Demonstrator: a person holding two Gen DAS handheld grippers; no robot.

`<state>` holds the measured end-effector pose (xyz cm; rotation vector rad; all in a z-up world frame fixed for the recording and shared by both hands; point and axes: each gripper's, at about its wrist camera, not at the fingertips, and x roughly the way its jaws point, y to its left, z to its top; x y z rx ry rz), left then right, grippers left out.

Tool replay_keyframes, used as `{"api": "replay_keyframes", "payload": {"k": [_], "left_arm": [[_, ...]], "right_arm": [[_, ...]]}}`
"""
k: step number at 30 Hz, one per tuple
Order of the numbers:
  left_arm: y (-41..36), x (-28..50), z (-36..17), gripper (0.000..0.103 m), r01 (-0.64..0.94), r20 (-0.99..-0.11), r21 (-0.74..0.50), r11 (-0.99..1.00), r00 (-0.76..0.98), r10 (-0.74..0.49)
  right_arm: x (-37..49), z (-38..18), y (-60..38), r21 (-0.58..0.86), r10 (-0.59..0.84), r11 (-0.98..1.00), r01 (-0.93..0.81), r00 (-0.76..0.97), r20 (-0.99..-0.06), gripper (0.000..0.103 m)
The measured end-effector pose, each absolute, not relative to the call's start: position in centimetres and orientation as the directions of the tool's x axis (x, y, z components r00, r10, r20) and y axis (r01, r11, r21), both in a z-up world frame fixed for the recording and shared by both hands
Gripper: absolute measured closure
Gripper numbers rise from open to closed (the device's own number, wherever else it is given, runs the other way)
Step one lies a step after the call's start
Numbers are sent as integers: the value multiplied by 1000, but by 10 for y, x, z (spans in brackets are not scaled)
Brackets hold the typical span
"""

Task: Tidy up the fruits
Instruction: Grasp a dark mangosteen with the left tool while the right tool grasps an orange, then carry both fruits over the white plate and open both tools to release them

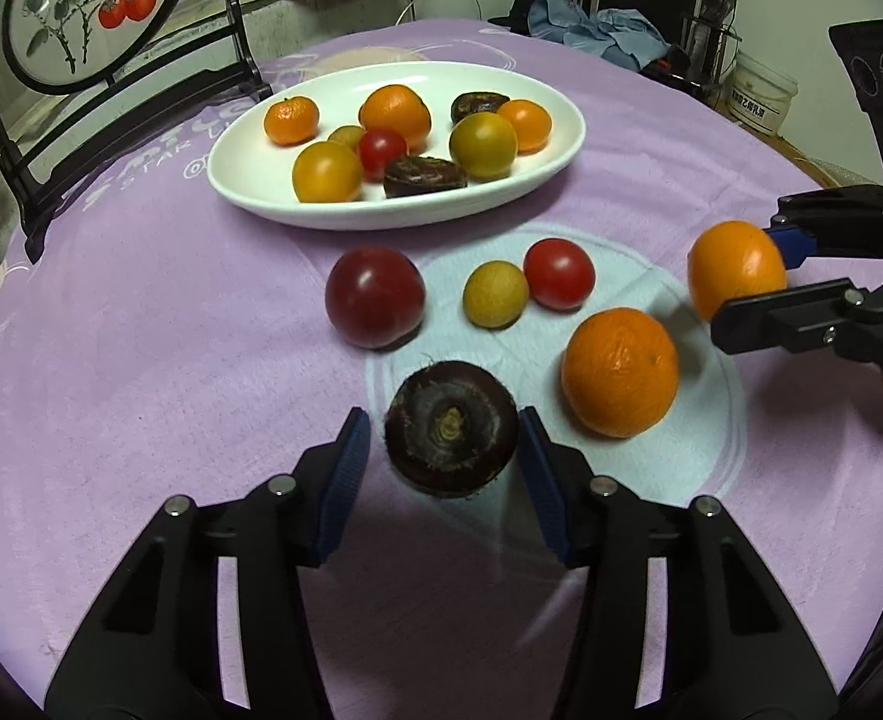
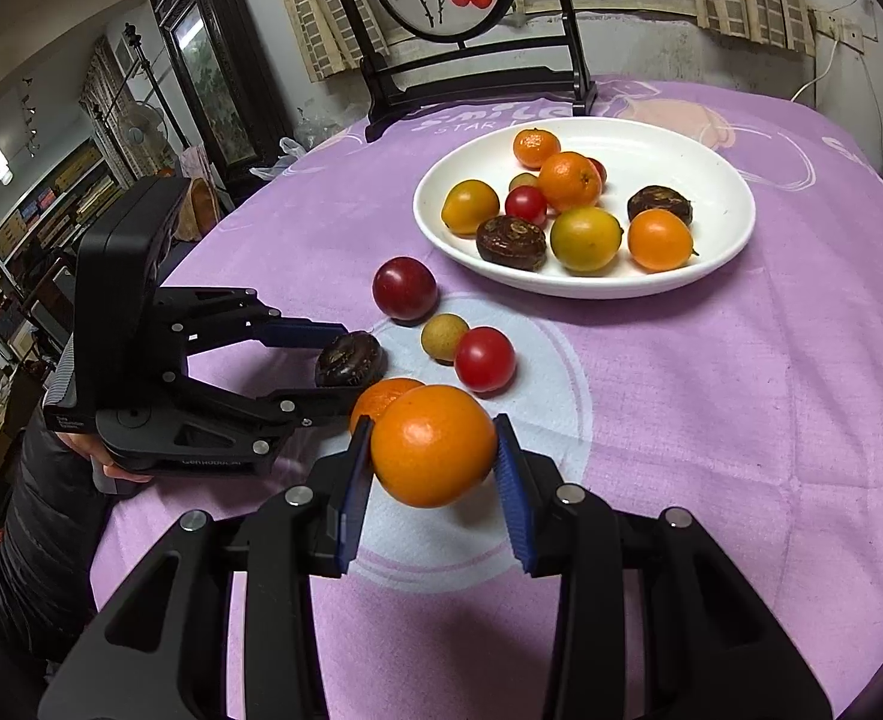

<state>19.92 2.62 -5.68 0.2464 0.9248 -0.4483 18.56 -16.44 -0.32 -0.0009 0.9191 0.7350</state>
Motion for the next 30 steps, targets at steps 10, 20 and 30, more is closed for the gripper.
{"api": "replay_keyframes", "payload": {"k": [10,20,30], "left_arm": [[24,197,-51,60,473,-804,14,881,529,-271],[17,250,3,60,261,-666,-50,964,710,-227],[28,348,-5,60,61,-691,-114,992,712,-124]], "right_arm": [[189,-4,-166,305,579,762,-571,391,-715,64],[269,18,-176,276,498,864,-420,642,-583,64],[348,-7,-187,346,476,879,-327,633,-611,64]]}}
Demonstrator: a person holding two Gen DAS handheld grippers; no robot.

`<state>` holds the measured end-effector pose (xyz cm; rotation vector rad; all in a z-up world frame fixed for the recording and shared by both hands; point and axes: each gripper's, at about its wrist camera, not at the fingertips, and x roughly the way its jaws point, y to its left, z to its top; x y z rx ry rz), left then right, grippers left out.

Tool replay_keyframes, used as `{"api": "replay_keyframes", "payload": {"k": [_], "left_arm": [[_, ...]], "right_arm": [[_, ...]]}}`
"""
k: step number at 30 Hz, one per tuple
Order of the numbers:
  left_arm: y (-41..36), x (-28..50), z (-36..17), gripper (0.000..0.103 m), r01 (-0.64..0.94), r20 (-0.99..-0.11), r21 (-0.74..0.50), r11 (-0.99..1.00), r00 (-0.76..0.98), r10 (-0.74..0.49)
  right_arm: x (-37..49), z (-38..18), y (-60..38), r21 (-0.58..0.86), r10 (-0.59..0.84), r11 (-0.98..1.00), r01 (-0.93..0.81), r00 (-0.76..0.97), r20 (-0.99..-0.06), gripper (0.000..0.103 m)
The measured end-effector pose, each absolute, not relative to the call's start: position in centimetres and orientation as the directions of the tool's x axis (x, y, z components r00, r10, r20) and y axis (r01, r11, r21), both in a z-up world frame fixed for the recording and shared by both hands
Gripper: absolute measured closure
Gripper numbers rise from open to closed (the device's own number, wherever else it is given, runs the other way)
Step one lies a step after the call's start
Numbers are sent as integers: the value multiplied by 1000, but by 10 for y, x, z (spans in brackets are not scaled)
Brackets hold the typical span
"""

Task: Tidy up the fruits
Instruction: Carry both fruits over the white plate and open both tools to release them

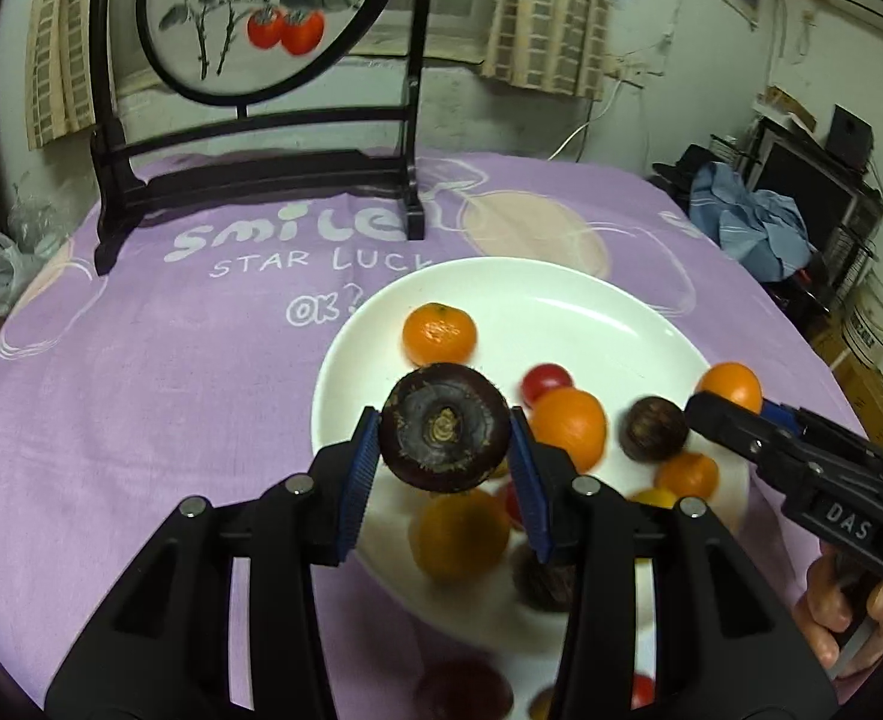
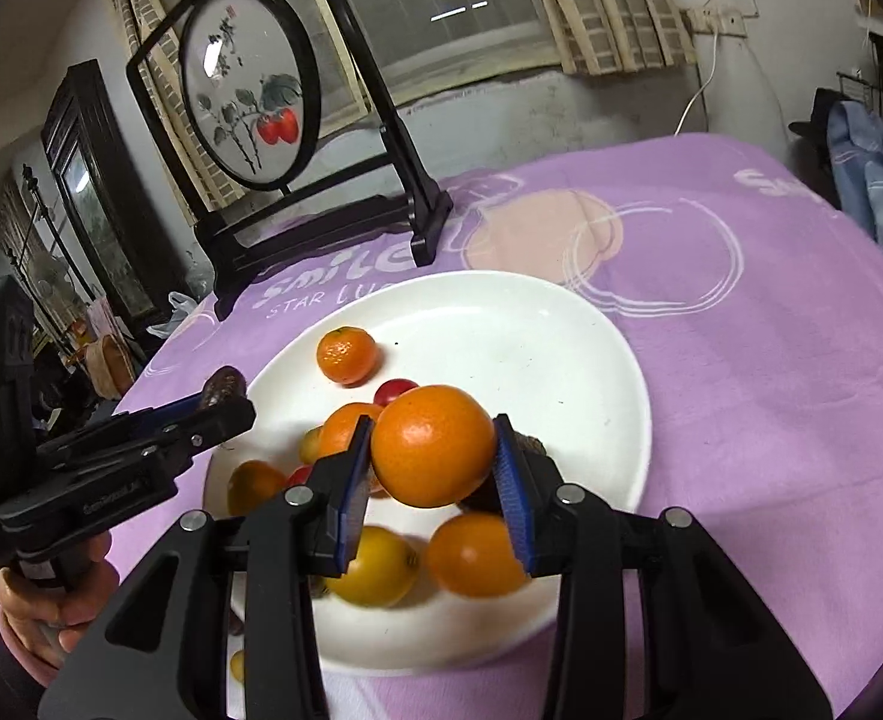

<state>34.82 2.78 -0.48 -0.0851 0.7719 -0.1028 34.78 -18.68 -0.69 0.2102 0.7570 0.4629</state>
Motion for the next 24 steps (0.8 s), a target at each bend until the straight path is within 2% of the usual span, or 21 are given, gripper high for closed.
{"api": "replay_keyframes", "payload": {"k": [4,6,7,8,12,17,24], "left_arm": [[32,361,-11,60,36,-703,-123,992,702,-113],[32,363,-15,59,32,-715,-115,993,691,-105],[34,363,-17,47,25,-719,-114,993,688,-100],[35,360,-15,31,11,-714,-109,994,695,-86],[38,341,4,13,-8,-668,-96,995,741,-59],[44,308,15,4,-36,-629,-64,997,777,-12],[77,263,-3,2,-137,-645,-48,989,760,74]], "right_arm": [[355,-11,-181,329,471,882,-336,623,-624,64],[356,-12,-178,323,470,882,-342,616,-632,57],[354,-10,-179,320,467,884,-341,619,-632,56],[350,-6,-180,325,475,880,-346,624,-621,55],[329,12,-181,334,513,858,-390,639,-573,47],[289,17,-169,320,554,830,-458,602,-575,47],[240,9,-148,325,598,786,-526,512,-617,46]]}}
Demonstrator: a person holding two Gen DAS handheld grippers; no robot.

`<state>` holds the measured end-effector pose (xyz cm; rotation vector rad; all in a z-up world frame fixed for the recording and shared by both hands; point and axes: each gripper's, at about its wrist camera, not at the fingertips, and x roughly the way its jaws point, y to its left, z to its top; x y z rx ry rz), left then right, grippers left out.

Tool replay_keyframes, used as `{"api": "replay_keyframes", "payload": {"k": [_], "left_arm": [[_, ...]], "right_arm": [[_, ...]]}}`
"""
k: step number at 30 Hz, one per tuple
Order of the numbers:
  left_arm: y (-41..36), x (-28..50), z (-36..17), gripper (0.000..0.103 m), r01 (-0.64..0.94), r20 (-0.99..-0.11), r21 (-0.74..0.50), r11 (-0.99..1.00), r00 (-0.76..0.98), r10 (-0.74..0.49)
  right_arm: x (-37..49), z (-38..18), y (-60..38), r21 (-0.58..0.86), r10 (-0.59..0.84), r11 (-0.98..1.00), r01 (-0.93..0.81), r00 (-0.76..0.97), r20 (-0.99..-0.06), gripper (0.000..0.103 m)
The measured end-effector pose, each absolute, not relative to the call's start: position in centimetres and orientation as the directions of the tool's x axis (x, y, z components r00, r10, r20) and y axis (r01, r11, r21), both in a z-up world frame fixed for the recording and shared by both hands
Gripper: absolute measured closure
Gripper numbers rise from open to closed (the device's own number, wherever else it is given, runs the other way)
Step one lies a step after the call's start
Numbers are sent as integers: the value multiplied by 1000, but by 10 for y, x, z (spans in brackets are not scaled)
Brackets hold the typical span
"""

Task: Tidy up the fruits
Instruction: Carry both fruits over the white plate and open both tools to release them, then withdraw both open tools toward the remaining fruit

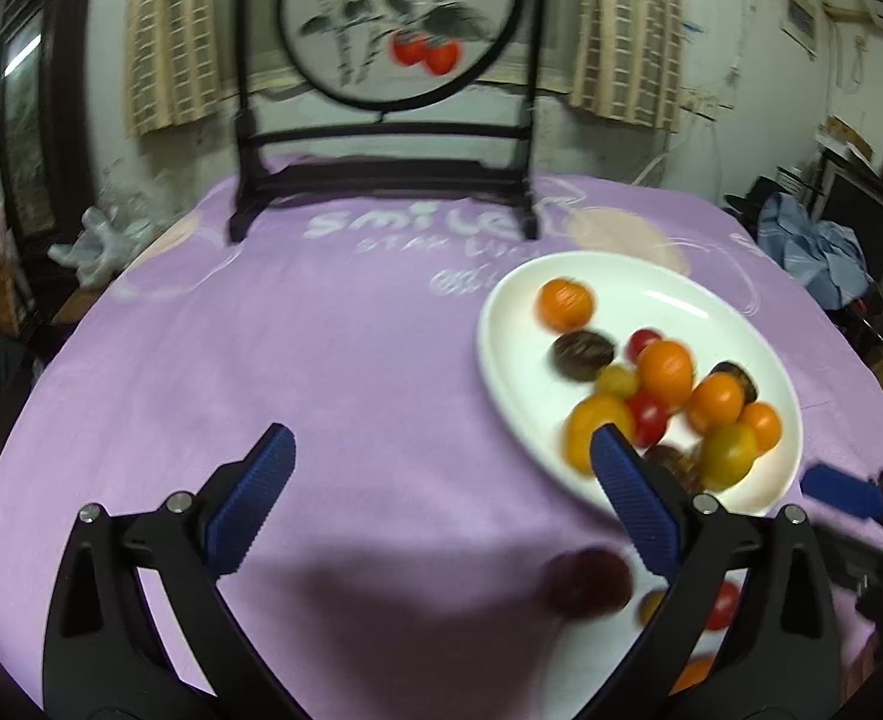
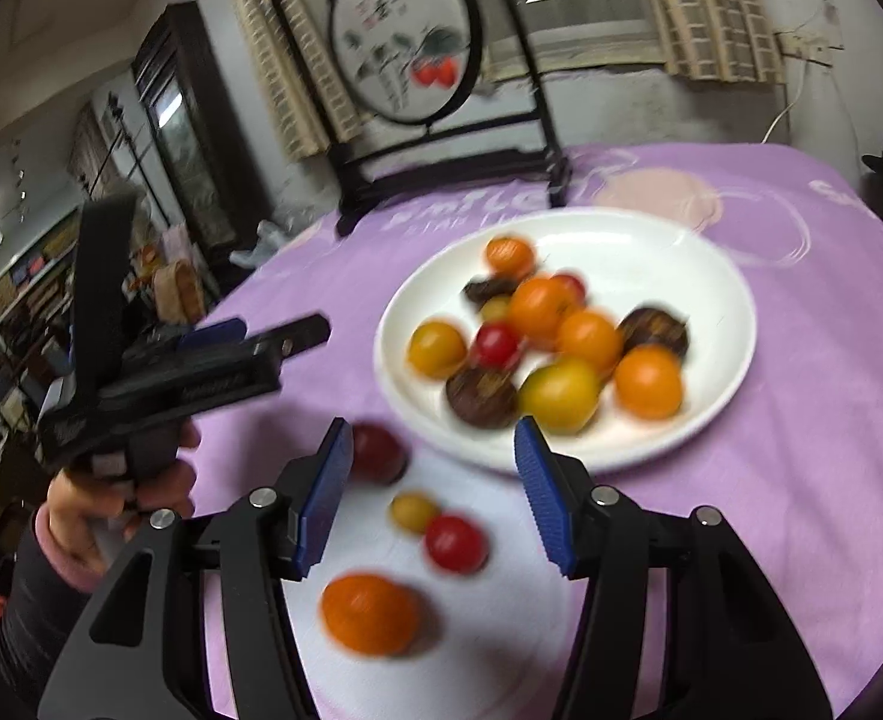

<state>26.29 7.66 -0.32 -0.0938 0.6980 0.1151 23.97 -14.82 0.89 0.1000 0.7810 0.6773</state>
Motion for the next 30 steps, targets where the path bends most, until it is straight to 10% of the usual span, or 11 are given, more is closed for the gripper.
{"api": "replay_keyframes", "payload": {"k": [30], "left_arm": [[85,239,-13,2,-173,-691,-30,984,715,105]], "right_arm": [[196,-33,-107,154,462,770,-619,375,-803,46]]}}
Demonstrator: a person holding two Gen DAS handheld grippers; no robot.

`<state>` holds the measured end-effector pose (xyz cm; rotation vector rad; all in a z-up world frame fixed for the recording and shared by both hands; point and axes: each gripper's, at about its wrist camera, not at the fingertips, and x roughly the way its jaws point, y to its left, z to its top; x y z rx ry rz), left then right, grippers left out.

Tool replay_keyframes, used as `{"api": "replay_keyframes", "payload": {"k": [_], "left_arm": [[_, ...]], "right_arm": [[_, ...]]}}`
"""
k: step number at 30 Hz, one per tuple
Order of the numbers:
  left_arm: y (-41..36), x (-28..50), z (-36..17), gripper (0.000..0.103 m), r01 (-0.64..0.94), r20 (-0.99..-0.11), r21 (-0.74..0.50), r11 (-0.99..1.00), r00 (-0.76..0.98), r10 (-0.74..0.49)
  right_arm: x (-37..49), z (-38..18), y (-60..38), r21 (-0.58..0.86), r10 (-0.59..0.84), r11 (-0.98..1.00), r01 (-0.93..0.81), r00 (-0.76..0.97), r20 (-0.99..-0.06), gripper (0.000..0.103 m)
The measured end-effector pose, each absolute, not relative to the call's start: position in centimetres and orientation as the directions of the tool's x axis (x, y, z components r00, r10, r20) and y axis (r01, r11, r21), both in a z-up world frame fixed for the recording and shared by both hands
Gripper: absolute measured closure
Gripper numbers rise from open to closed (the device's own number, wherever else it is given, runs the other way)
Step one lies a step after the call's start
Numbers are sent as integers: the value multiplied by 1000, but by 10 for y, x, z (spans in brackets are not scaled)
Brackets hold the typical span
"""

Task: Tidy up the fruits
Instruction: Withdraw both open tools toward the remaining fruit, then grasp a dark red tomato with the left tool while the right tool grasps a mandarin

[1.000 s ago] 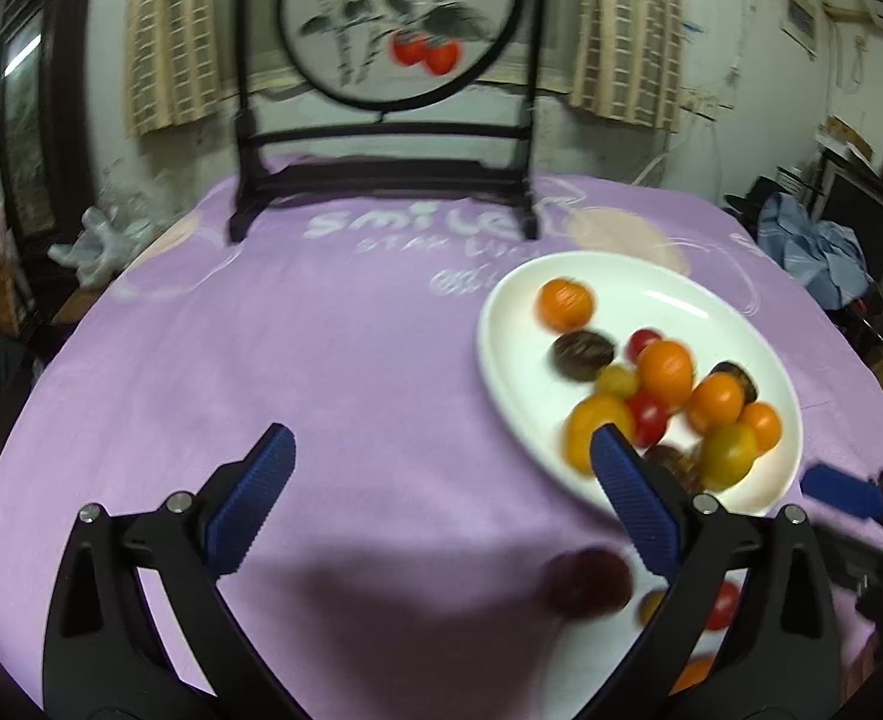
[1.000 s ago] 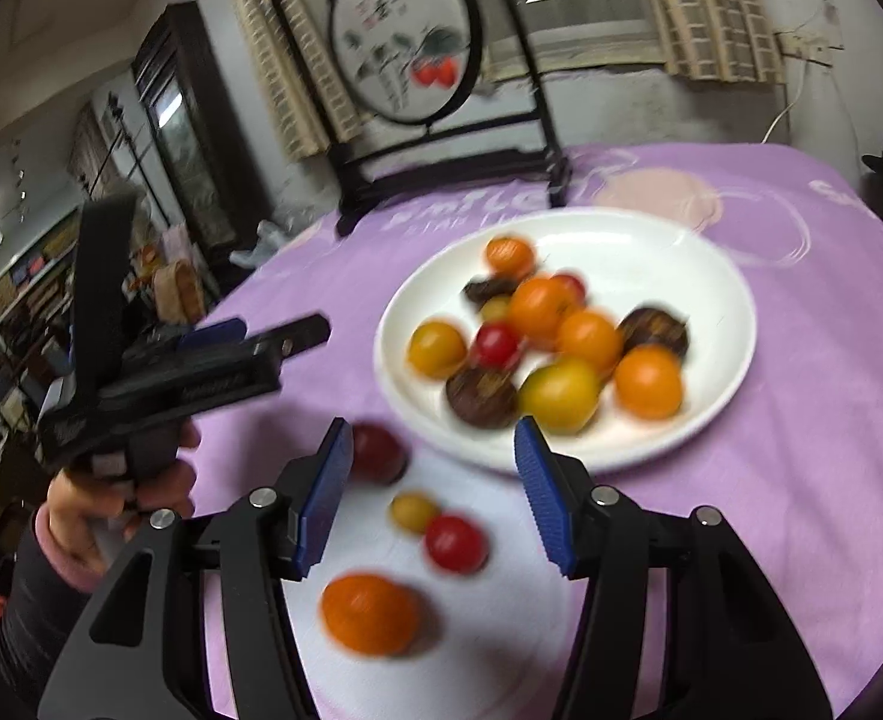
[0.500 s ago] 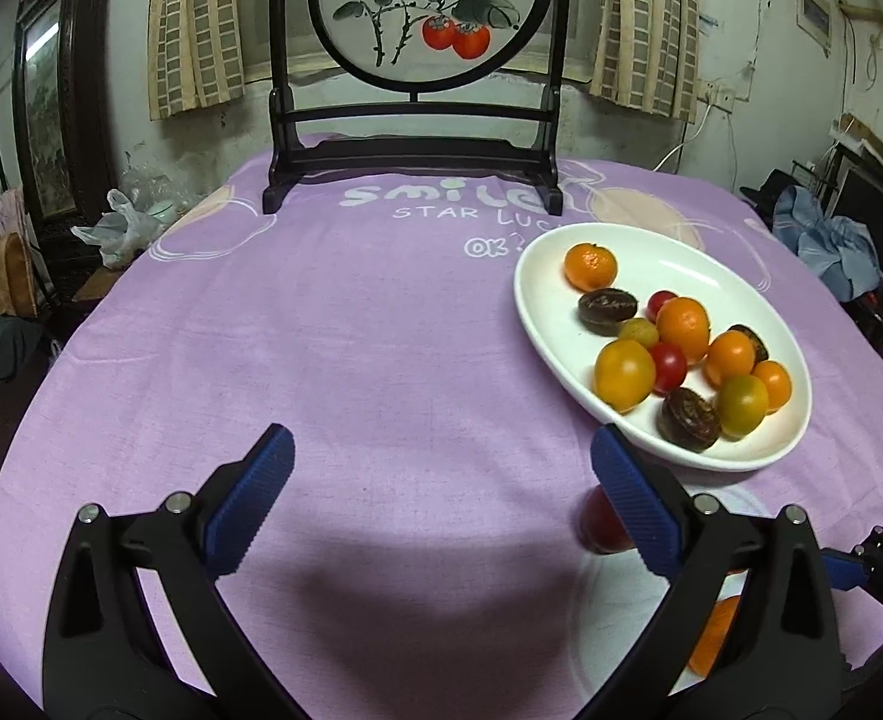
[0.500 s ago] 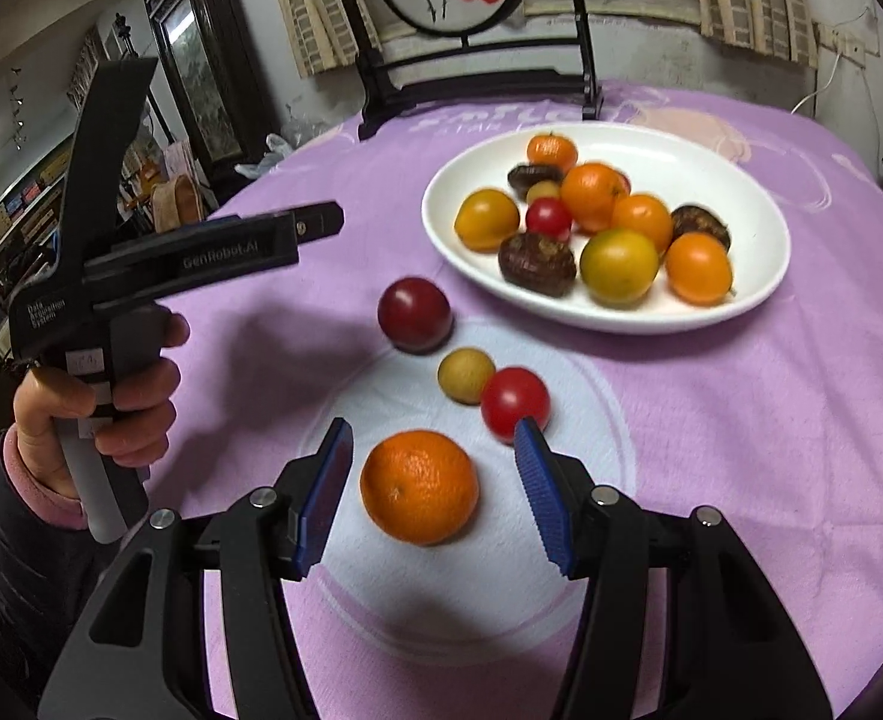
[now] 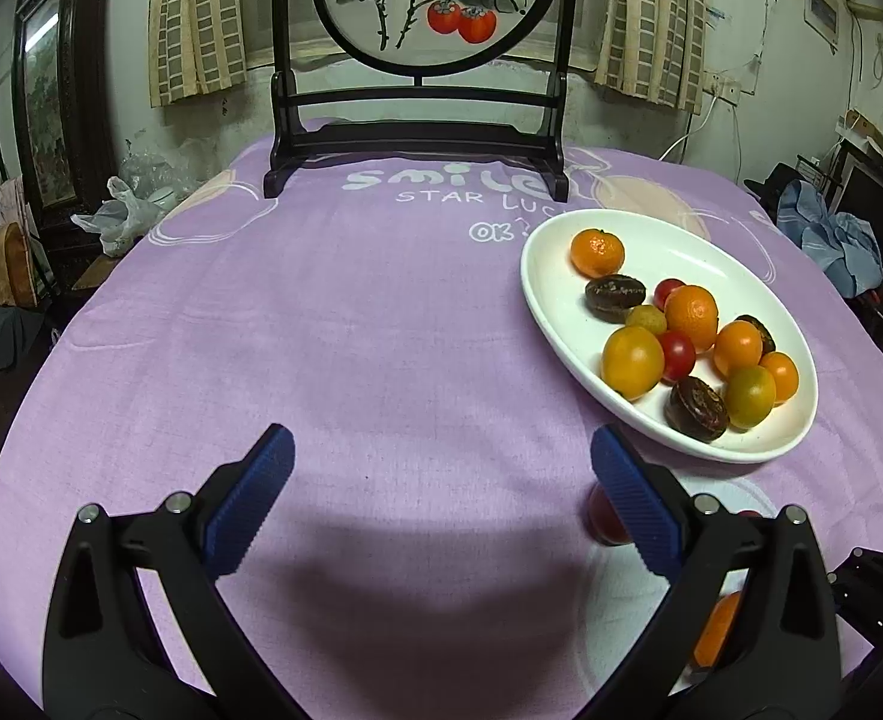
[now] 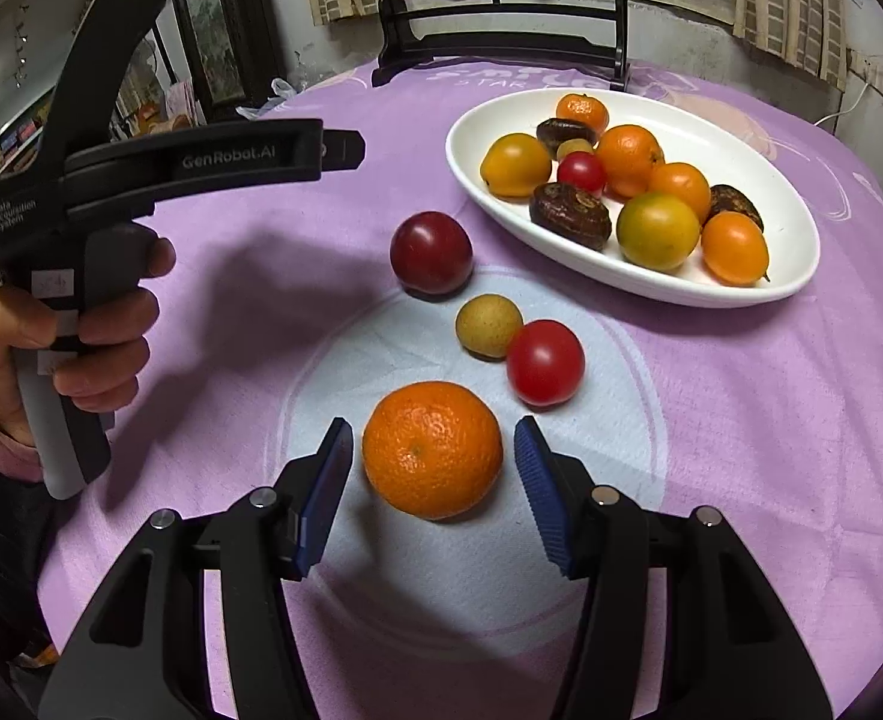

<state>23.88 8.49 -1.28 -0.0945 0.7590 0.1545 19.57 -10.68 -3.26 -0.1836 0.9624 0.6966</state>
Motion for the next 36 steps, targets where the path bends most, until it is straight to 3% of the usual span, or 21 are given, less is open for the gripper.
{"api": "replay_keyframes", "payload": {"k": [11,15,18,23,31,36], "left_arm": [[86,239,-14,2,-178,-696,-27,984,709,109],[86,239,-14,2,-177,-696,-22,984,709,112],[86,239,-14,2,-177,-697,-18,984,708,114],[85,240,-16,2,-170,-701,-15,985,704,111],[63,240,-24,3,-30,-723,-92,995,689,-46],[42,236,-29,14,68,-722,-89,994,682,-112]], "right_arm": [[193,-35,-104,116,437,772,-625,390,-810,47],[195,-36,-103,118,439,768,-630,383,-813,58],[194,-36,-104,123,445,764,-633,380,-811,59],[203,-23,-123,226,514,778,-586,388,-765,59],[213,-13,-144,259,504,825,-503,447,-739,59],[212,-13,-141,250,501,823,-509,445,-743,59]]}}
